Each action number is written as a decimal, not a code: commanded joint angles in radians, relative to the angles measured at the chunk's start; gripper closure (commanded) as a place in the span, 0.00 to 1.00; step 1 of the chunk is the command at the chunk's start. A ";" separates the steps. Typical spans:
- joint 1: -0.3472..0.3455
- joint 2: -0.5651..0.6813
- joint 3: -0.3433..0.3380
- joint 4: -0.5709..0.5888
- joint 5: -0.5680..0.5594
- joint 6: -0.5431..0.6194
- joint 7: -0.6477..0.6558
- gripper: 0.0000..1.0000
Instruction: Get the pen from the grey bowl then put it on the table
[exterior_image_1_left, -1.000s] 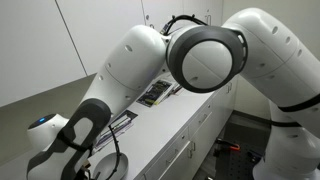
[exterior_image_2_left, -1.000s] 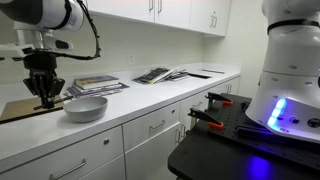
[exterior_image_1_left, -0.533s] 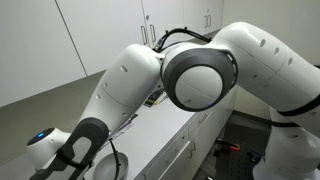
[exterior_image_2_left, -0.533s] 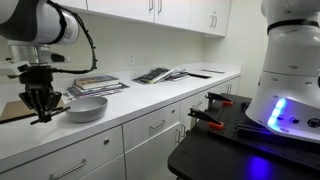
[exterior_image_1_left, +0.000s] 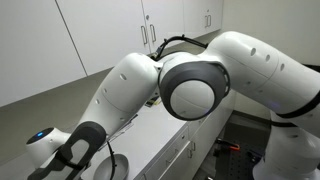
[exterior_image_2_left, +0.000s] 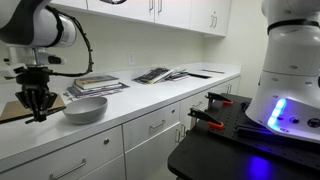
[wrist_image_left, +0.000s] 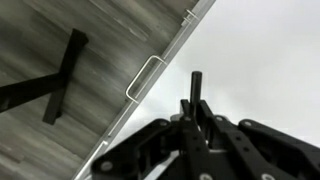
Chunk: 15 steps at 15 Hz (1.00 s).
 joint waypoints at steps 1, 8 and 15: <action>-0.016 -0.005 0.010 0.029 0.015 -0.029 -0.021 0.97; -0.043 0.024 0.014 0.107 -0.006 -0.029 -0.130 0.97; -0.068 0.214 0.001 0.401 -0.019 -0.211 -0.296 0.97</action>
